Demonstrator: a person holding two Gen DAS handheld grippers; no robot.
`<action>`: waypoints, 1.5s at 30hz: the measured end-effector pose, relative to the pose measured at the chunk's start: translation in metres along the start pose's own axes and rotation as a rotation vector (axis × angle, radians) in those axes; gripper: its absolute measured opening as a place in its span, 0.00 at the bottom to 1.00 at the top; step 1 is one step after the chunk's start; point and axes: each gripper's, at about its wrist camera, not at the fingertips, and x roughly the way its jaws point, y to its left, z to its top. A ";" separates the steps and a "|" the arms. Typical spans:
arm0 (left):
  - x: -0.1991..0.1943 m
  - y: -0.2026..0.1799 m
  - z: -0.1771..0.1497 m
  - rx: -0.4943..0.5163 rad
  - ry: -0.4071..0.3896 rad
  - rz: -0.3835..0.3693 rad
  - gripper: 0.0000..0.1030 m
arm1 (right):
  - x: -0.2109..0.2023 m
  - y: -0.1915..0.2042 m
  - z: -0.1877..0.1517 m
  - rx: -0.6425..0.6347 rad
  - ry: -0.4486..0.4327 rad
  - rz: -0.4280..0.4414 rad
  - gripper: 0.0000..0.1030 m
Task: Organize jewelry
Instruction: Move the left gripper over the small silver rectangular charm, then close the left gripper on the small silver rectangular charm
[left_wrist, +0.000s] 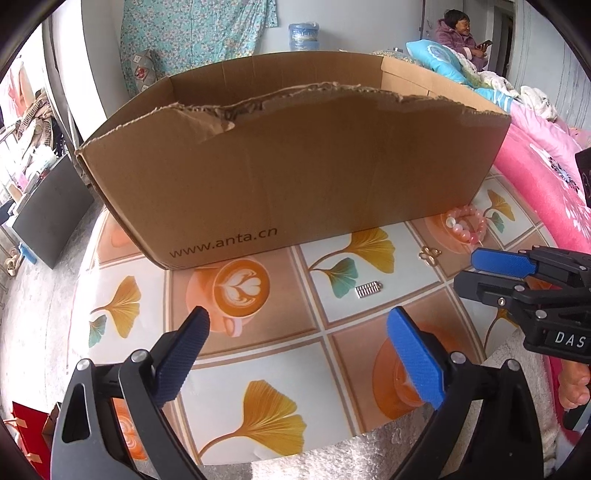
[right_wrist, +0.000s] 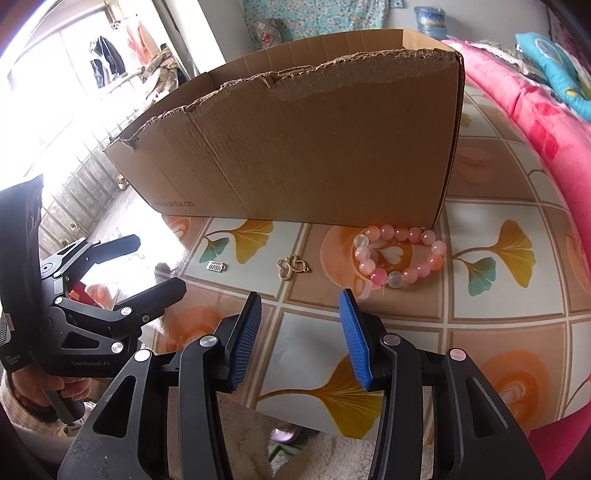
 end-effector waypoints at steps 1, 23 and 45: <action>0.000 0.002 0.000 0.000 -0.003 -0.001 0.91 | 0.000 0.000 0.000 0.000 -0.001 0.004 0.43; -0.006 -0.019 0.007 0.016 -0.068 -0.125 0.54 | -0.004 -0.016 -0.005 0.015 -0.019 0.065 0.47; 0.018 -0.042 0.010 0.073 -0.005 -0.133 0.21 | -0.012 -0.019 -0.009 0.011 -0.028 0.063 0.47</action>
